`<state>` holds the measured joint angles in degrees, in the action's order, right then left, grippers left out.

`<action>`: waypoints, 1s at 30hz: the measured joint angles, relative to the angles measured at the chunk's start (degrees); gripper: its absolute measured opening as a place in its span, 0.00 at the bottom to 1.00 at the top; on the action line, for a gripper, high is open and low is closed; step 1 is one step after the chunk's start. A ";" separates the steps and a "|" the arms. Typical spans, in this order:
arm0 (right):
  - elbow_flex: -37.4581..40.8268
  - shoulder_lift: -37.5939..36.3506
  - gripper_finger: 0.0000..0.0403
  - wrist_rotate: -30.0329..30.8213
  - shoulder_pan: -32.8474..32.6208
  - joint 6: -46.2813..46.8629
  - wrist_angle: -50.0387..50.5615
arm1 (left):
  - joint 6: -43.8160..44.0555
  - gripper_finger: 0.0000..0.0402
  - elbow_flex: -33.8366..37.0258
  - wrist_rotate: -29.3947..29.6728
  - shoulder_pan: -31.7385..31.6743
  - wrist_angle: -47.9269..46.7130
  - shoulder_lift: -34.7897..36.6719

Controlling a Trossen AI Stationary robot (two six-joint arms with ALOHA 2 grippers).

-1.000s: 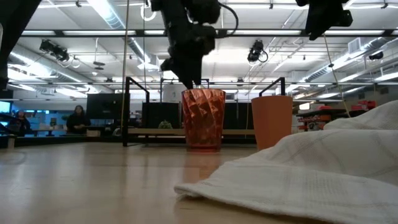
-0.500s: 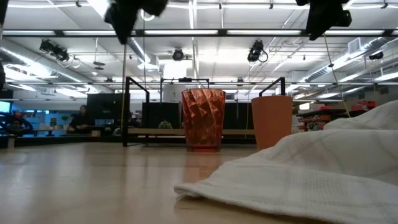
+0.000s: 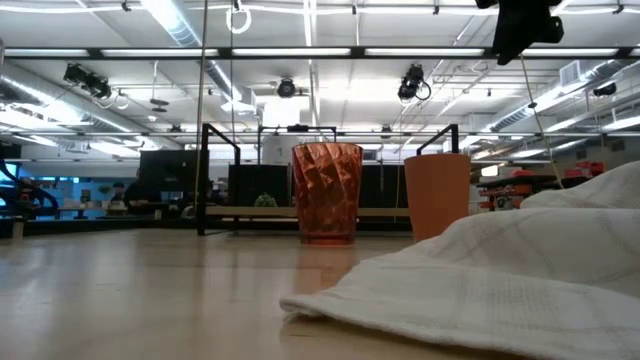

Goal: Stack small to large cups/mugs on shelf
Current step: Move the orange mug to the left of the orange cup

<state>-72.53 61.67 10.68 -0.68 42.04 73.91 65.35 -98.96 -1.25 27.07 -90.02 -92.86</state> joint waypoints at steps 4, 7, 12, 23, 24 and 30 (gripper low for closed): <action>0.00 0.00 0.33 0.00 0.02 -0.74 0.00 | 9.35 0.40 0.01 2.79 4.89 0.00 -0.08; 0.00 0.00 0.33 -0.05 0.01 -0.70 0.00 | 14.08 0.39 2.12 3.33 7.57 0.06 -0.65; 0.00 0.00 0.33 -0.26 0.00 0.11 0.00 | 18.87 0.39 10.82 -0.18 10.91 0.27 -0.78; 0.00 0.00 0.33 -0.50 0.00 4.35 -0.06 | 6.41 0.33 15.37 0.97 14.12 15.99 -0.76; 0.00 0.00 0.33 -0.50 0.00 4.43 -0.07 | 6.29 0.32 15.39 1.01 14.08 14.23 -0.74; 0.00 0.00 0.33 -0.50 0.02 4.89 -0.07 | 1.55 0.29 16.93 3.58 13.74 17.83 -0.87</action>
<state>-72.53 61.67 10.17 -0.67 46.93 73.84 66.90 -82.03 2.33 40.81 -72.19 -93.73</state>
